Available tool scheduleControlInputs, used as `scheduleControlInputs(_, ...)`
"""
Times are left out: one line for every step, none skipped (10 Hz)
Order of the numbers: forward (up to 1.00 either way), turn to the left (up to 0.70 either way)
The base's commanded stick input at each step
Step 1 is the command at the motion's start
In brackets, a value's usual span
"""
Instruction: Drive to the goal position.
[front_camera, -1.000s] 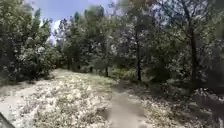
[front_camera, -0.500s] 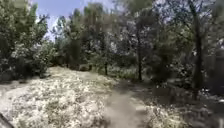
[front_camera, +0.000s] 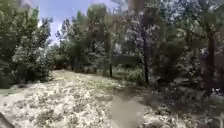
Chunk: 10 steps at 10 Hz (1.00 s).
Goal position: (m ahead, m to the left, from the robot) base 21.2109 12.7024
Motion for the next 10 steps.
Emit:
scheduleControlInputs(0.5, 0.0)
scheduleControlInputs(0.5, 0.0)
scheduleControlInputs(0.5, 0.0)
scheduleControlInputs(0.5, 0.0)
scheduleControlInputs(0.5, 0.0)
scheduleControlInputs(0.5, 0.0)
scheduleControlInputs(0.5, 0.0)
scheduleControlInputs(0.5, 0.0)
scheduleControlInputs(0.5, 0.0)
scheduleControlInputs(0.5, 0.0)
